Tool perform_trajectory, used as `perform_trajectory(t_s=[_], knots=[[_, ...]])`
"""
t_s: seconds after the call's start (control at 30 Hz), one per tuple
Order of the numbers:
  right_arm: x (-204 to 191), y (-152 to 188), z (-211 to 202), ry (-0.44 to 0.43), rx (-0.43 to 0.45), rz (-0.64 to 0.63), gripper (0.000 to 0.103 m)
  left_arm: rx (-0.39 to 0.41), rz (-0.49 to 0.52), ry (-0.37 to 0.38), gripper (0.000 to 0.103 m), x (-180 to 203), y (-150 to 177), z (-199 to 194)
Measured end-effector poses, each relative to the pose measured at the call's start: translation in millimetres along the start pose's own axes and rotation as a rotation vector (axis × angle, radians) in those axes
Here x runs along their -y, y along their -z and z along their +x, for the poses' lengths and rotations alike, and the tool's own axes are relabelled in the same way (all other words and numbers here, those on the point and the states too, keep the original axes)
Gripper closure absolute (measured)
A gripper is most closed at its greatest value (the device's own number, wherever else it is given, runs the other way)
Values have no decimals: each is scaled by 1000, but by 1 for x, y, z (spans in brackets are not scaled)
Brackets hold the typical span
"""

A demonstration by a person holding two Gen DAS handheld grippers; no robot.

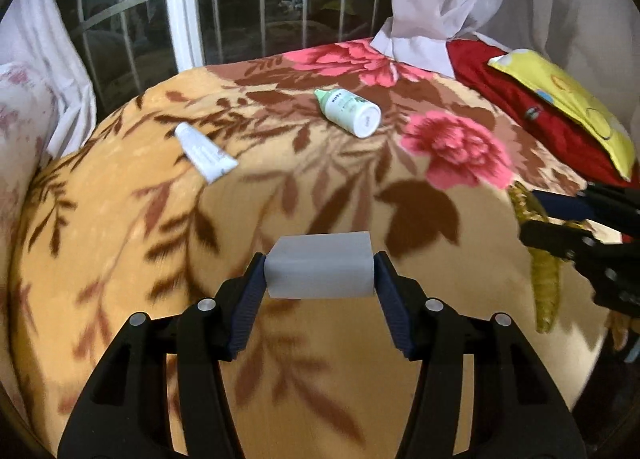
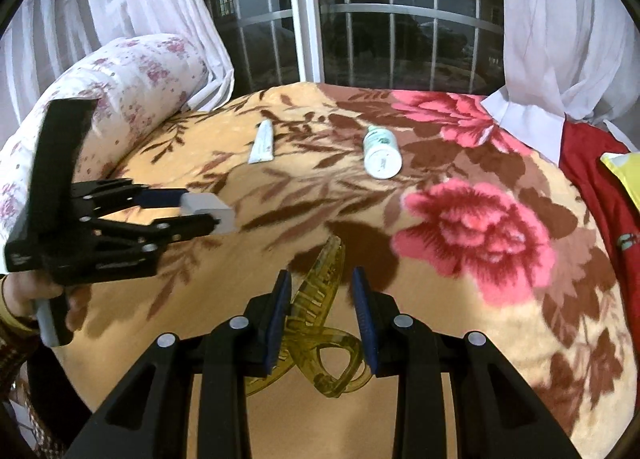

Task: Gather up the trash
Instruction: 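Lower both tools to the orange bin and release the charger and clip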

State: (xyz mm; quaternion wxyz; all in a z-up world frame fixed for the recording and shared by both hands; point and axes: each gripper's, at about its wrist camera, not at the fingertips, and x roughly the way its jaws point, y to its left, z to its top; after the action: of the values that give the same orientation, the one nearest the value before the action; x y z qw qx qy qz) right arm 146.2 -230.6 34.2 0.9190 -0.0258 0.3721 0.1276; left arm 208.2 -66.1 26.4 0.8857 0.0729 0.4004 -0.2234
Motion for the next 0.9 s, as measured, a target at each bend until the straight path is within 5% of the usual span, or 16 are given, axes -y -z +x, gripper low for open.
perform_trajectory(t_s=[0.33, 0.53, 0.9], knots=[[-47, 35, -53, -37, -1, -71, 71, 8, 59, 44, 50, 23, 65, -92], [-87, 84, -87, -133, -48, -112, 71, -56, 100, 129, 50, 47, 136, -136], [-135, 192, -64, -254, -282, -90, 71, -285, 54, 263, 50, 81, 247, -115]])
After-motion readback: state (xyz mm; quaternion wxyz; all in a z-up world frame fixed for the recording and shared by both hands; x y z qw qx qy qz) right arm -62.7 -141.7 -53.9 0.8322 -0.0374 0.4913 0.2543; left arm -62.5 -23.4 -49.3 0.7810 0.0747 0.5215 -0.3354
